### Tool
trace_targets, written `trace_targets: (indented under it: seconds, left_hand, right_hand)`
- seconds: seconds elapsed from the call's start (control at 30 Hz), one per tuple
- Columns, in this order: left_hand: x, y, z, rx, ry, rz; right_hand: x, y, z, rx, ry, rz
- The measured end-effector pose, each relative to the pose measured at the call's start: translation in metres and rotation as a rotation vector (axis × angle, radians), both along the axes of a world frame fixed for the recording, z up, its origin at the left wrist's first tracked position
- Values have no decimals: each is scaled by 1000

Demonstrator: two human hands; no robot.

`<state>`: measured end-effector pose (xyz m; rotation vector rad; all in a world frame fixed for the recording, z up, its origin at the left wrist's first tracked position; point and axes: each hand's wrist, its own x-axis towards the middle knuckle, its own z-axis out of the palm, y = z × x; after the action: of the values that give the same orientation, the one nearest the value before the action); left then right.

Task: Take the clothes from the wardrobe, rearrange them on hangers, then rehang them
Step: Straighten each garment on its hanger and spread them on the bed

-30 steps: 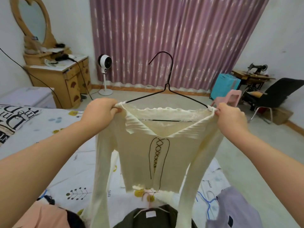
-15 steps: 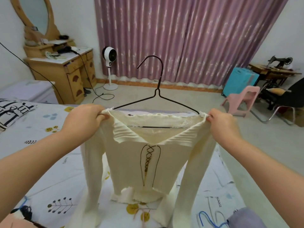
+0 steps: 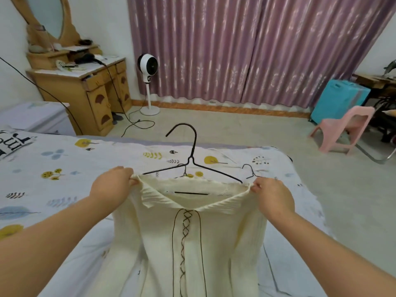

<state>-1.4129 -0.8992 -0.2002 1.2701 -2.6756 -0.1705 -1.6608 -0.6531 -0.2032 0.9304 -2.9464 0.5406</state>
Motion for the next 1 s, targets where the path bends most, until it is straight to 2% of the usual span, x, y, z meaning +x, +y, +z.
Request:
trace_targets:
  seconds: [0.1,0.17,0.27,0.33,0.43,0.53,0.63,0.73,0.83,1.0]
  left_hand:
    - [-18,-19,-36,40,60,18]
    - [-40,-38,-55,120,190,65]
    - [-80,-59,-85,297,302,72]
    - [-96,-53,-123,291,198,38]
    - [-87,-3,-214,298,-87,-58]
    - [-47,61,-298,369,-337,-148]
    - [-9,96,-346,317,-359,-173]
    - [-1,104,-364,247,-342,-135]
    - [-5,100,-367,258,-391,-141]
    - [-10,86,-337,378,-507,-193]
  right_hand:
    - [-15,-27,-29,-2,-1,-24]
    - [-34,-55,-45,-59,-26,-25]
    - [-53,-94,-71,-216,-311,43]
    - [-42,-106,-110,-144,-428,85]
    - [18,-89,-203,198,-433,199]
    - [84,-52,-284,429,-427,229]
    - [110,-24,-332,438,-305,252]
    - [113,-15,-351,380,-221,262]
    - [112,-17,-355,408,-234,283]
    - [107,-23,-312,540,-330,336]
